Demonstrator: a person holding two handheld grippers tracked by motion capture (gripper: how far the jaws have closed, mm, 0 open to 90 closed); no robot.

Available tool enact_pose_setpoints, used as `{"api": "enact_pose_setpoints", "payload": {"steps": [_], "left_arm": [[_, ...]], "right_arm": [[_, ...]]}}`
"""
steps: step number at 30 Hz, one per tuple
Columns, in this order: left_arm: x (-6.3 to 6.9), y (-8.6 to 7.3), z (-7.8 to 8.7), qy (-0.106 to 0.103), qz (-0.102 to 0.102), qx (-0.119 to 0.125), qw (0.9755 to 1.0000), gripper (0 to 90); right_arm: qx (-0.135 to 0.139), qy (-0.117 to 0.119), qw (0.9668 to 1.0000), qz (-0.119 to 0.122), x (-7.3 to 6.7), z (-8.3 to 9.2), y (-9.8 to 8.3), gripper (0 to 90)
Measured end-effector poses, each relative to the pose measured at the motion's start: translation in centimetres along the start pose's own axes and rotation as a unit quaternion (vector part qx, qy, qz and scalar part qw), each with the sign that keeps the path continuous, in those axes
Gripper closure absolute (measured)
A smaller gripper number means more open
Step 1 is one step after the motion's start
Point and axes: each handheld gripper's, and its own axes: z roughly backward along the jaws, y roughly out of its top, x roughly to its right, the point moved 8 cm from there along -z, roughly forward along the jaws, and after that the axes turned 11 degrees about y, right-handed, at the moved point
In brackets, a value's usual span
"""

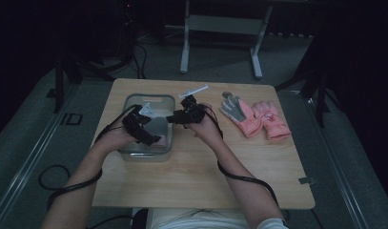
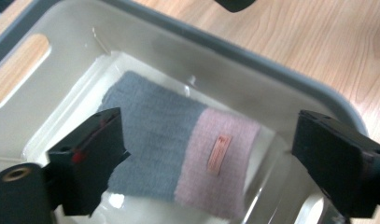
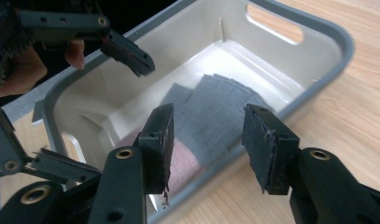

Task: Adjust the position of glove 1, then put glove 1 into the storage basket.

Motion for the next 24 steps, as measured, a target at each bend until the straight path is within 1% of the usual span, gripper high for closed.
{"api": "enact_pose_setpoints", "payload": {"steps": [1, 2, 4, 5, 6, 7, 8, 9, 10, 11, 12, 13, 16, 17, 19, 20, 21, 22, 23, 24], "left_arm": [[0.1, 0.2, 0.0, 0.003, 0.003, 0.002, 1.0, 7.5], [0.1, 0.2, 0.0, 0.003, 0.003, 0.002, 1.0, 7.4], [0.6, 0.7, 0.0, 0.002, 0.007, 0.009, 0.9999, 6.7], [1.0, 1.1, 0.1, 0.005, 0.006, 0.017, 0.9998, 6.6], [1.0, 1.1, 0.1, 0.005, 0.006, 0.017, 0.9998, 6.6], [1.5, 1.8, 0.3, 0.001, 0.007, 0.032, 0.9995, 6.6], [1.5, 1.8, 0.3, 0.001, 0.007, 0.032, 0.9995, 6.6], [1.7, 2.2, 0.5, 0.004, 0.009, 0.039, 0.9992, 6.6], [2.2, 2.9, 0.7, 0.007, 0.019, 0.057, 0.9982, 6.6], [2.2, 2.9, 0.7, 0.007, 0.019, 0.057, 0.9982, 6.7], [2.3, 3.2, 0.8, 0.007, 0.022, 0.062, 0.9978, 6.7], [2.6, 3.6, 0.9, 0.01, 0.024, 0.068, 0.9973, 6.7], [2.9, 3.9, 0.8, 0.007, 0.028, 0.075, 0.9968, 6.7], [3.0, 4.1, 0.8, 0.011, 0.028, 0.08, 0.9964, 6.6], [3.2, 4.3, 0.8, 0.008, 0.029, 0.084, 0.996, 6.6], [3.8, 4.6, 0.7, 0.007, 0.026, 0.09, 0.9956, 6.6], [4.0, 4.8, 0.7, 0.006, 0.024, 0.092, 0.9955, 6.6], [4.3, 5.0, 0.7, 0.005, 0.025, 0.093, 0.9954, 6.6], [4.5, 5.2, 0.8, 0.003, 0.025, 0.095, 0.9951, 6.6], [4.8, 5.5, 0.8, 0.004, 0.031, 0.098, 0.9947, 6.6]], "right_arm": [[0.001, -0.003, 1.0, 0.002, 0.1, 0.4, -0.2, 52.4], [0.001, -0.003, 1.0, 0.002, 0.1, 0.4, -0.2, 52.4], [0.004, -0.011, 0.9999, 0.009, 0.2, 1.5, -0.6, 53.9], [0.005, -0.015, 0.9998, 0.01, 0.3, 2.0, -0.7, 54.9], [0.007, -0.016, 0.9998, 0.01, 0.4, 2.3, -0.8, 54.9], [0.008, -0.019, 0.9997, 0.012, 0.6, 2.7, -0.9, 55.3], [0.011, -0.023, 0.9996, 0.011, 0.7, 3.2, -1.0, 56.6], [0.015, -0.023, 0.9995, 0.012, 0.9, 3.7, -1.0, 56.8], [0.019, -0.027, 0.9994, 0.013, 1.1, 4.3, -1.1, 56.9], [0.019, -0.027, 0.9994, 0.013, 1.1, 4.3, -1.1, 56.9], [0.021, -0.029, 0.9992, 0.015, 1.2, 4.7, -1.2, 57.7], [0.027, -0.037, 0.9988, 0.019, 1.6, 5.7, -1.5, 58.7], [0.032, -0.044, 0.9983, 0.019, 2.2, 7.0, -1.9, 60.1], [0.034, -0.047, 0.9981, 0.02, 2.4, 7.4, -2.1, 60.5], [0.034, -0.047, 0.9981, 0.02, 2.4, 7.4, -2.1, 60.5], [0.035, -0.051, 0.9979, 0.021, 2.6, 7.8, -2.2, 60.7], [0.043, -0.061, 0.9969, 0.023, 3.3, 9.0, -2.8, 60.7], [0.044, -0.067, 0.9965, 0.025, 3.6, 9.4, -2.9, 60.8], [0.044, -0.067, 0.9965, 0.025, 3.6, 9.4, -2.9, 60.8], [0.048, -0.074, 0.9957, 0.029, 4.3, 10.1, -3.3, 61.5]]}}
